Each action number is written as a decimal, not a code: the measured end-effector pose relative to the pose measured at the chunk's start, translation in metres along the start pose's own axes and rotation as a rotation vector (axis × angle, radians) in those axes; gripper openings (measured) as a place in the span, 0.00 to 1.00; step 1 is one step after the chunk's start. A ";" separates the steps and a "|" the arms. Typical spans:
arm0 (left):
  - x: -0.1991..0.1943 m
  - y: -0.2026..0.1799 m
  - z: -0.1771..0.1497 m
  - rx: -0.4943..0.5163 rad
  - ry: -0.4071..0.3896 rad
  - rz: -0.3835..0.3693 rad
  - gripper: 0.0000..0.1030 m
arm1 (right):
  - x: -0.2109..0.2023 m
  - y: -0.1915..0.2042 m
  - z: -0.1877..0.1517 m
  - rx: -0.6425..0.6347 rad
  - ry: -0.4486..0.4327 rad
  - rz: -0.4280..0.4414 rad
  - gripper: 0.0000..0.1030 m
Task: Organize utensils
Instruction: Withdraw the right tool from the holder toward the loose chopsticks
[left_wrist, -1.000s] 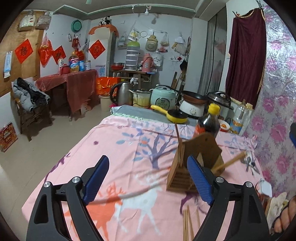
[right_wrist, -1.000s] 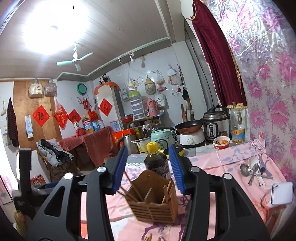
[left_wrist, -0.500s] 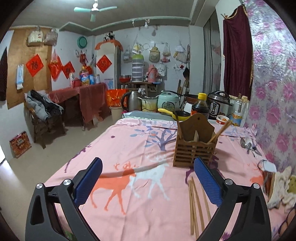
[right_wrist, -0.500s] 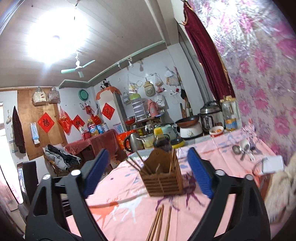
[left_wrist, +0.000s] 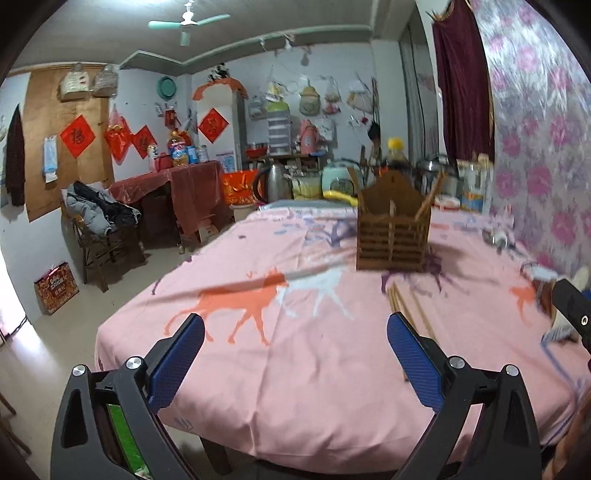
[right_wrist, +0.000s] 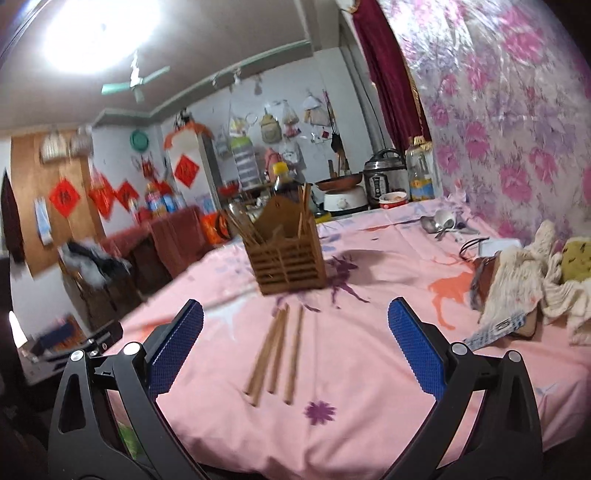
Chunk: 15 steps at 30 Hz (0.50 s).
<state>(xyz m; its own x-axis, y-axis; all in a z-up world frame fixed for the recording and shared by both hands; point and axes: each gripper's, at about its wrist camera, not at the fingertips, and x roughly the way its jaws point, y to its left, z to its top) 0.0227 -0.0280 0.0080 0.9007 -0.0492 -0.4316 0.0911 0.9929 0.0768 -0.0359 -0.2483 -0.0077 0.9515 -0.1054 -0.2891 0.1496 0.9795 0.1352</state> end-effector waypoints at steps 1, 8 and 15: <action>0.006 -0.002 -0.004 0.006 0.017 -0.004 0.94 | 0.002 0.001 -0.002 -0.009 0.002 -0.004 0.94; 0.039 -0.005 -0.026 0.034 0.093 -0.008 0.94 | 0.017 0.004 -0.026 -0.105 0.040 -0.038 0.94; 0.053 -0.002 -0.034 0.028 0.138 -0.011 0.94 | 0.028 0.001 -0.037 -0.088 0.098 -0.023 0.94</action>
<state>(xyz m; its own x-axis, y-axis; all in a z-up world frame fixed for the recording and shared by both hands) 0.0557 -0.0287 -0.0454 0.8329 -0.0432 -0.5517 0.1146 0.9888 0.0955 -0.0194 -0.2440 -0.0507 0.9165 -0.1148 -0.3833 0.1425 0.9888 0.0446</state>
